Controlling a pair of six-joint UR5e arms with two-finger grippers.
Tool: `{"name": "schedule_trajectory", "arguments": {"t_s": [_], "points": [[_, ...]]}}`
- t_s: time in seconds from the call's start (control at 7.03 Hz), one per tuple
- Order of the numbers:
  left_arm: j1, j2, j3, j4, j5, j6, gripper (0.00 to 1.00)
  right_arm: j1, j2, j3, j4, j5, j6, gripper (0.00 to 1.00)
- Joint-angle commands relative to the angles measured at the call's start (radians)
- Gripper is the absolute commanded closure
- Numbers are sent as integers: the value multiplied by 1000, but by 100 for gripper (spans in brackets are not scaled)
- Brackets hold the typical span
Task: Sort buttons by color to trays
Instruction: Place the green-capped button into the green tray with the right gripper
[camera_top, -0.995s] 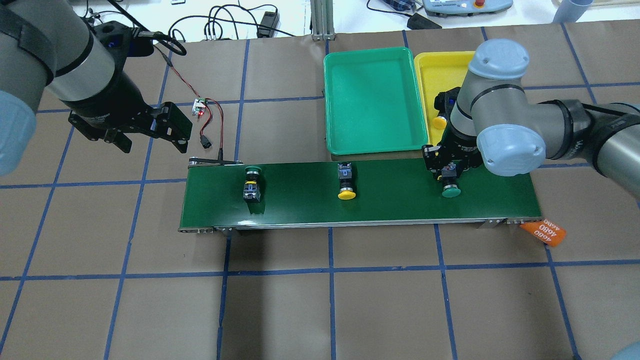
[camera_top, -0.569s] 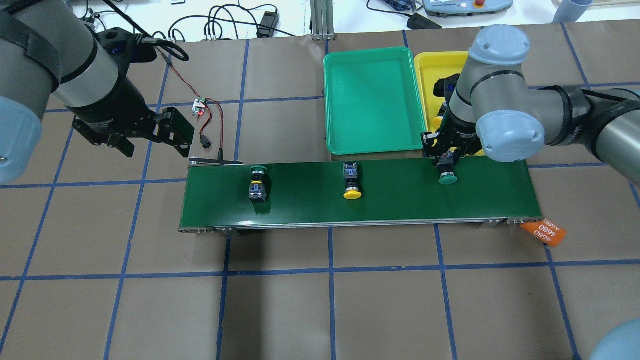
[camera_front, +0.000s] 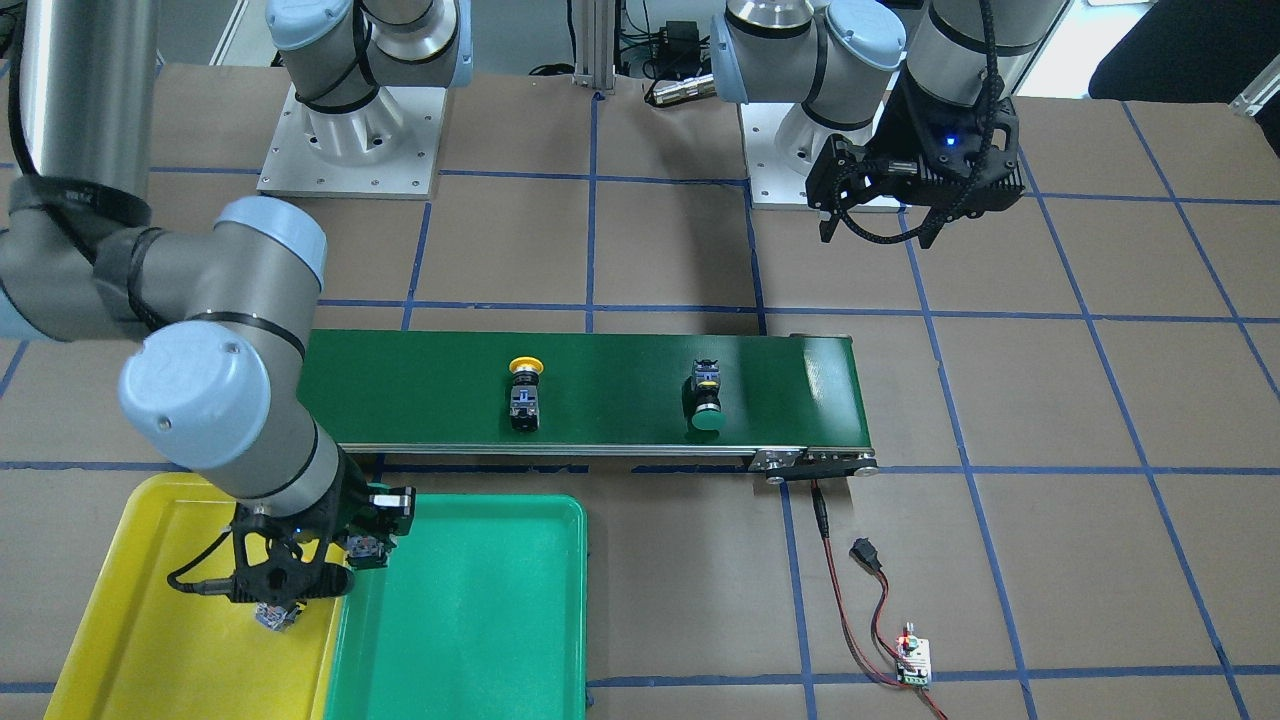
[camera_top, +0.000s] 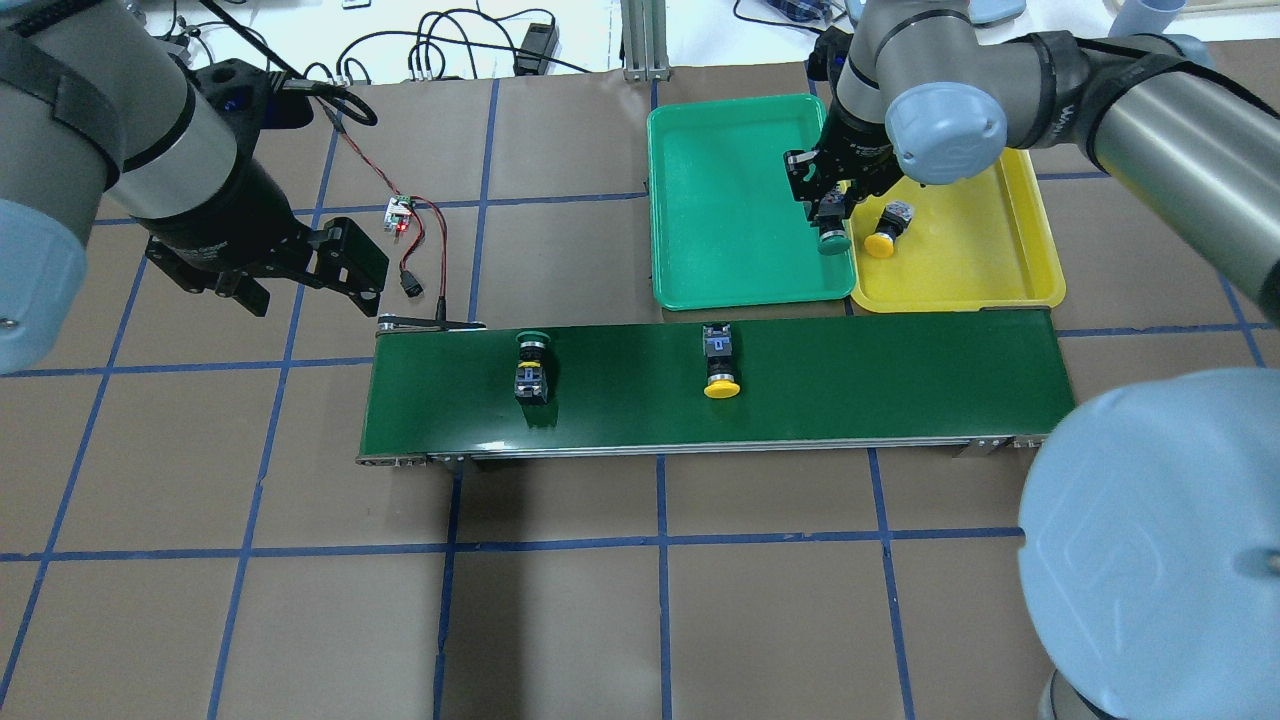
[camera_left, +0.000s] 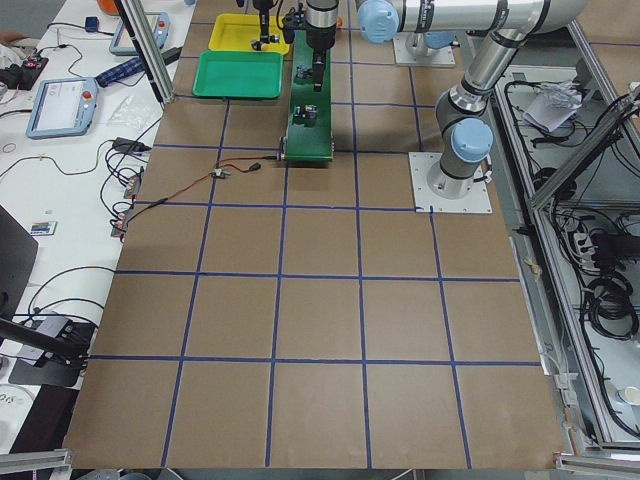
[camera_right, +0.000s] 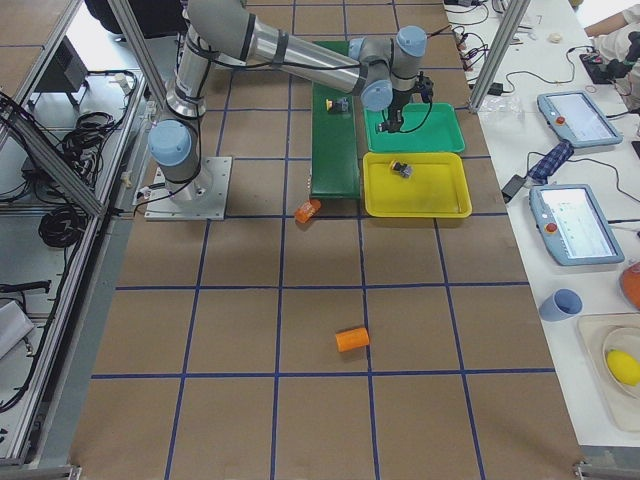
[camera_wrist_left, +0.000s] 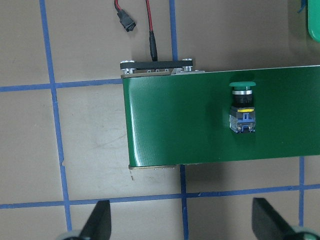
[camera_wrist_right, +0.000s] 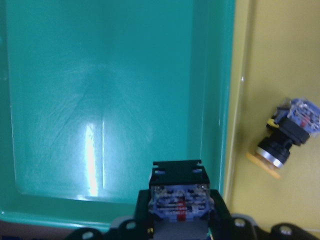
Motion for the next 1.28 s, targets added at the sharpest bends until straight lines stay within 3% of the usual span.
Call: {"name": "schedule_trajectory", "arguments": {"t_s": [0.0,0.14,0.28,0.43,0.71,1.14], "points": [[-1,-19,1,13,-4,-5,0,20,91,-69,-5,-6,0,53],[-1,-4,0,11,2,2,0,20,92,-64,-4,-6,0,16],[-1,-2,0,11,2,2,0,19,89,-63,-2,-6,0,0],[-1,-5,0,13,2,1,0,13,73,-60,13,-6,-1,0],[-1,-10,0,11,2,-2,0,-6,-83,16,122,-9,-55,0],[-1,-10,0,11,2,-2,0,-102,-304,324,100,-4,-186,4]]}}
